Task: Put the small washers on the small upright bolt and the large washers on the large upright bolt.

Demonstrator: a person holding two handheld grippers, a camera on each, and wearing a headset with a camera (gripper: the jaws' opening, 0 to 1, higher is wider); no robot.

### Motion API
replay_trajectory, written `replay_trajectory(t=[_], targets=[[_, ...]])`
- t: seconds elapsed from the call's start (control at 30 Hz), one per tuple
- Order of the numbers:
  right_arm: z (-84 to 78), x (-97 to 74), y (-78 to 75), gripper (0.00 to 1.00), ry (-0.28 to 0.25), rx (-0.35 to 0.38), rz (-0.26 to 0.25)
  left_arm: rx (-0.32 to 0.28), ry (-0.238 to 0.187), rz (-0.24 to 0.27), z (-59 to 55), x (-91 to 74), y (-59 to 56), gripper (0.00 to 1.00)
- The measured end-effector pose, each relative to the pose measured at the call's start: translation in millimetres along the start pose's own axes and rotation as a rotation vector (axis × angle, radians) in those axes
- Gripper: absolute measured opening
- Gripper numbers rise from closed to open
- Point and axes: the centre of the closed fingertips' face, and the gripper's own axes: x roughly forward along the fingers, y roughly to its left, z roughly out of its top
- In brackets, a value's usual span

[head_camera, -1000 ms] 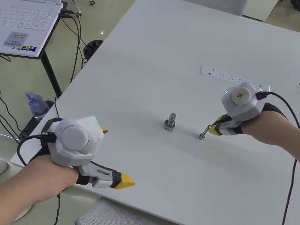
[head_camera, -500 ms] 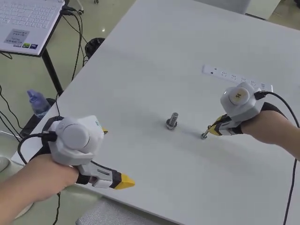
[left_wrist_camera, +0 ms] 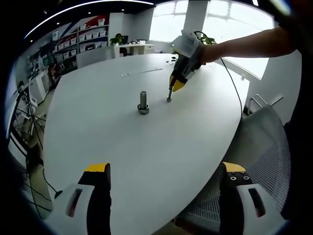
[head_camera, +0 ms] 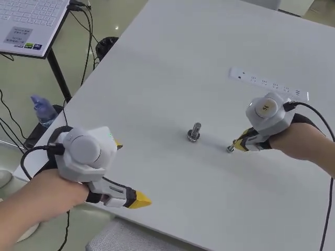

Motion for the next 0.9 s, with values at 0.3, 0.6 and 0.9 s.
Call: replay_trajectory(t=[0.3, 0.6, 0.9], targets=[[-4.8, 12.0, 5.1, 0.13, 0.008, -0.025, 0.008, 0.006, 0.018, -0.014, -1.3, 0.9, -0.3, 0.91], [-9.2, 23.2, 3.1, 0.13, 0.028, -0.037, 0.013, 0.006, 0.032, -0.028, -2.2, 5.3, 1.7, 0.90], [-9.8, 28.2, 1.9, 0.13, 0.043, -0.042, 0.016, 0.001, 0.034, -0.037, -3.4, 6.9, 4.1, 0.88]])
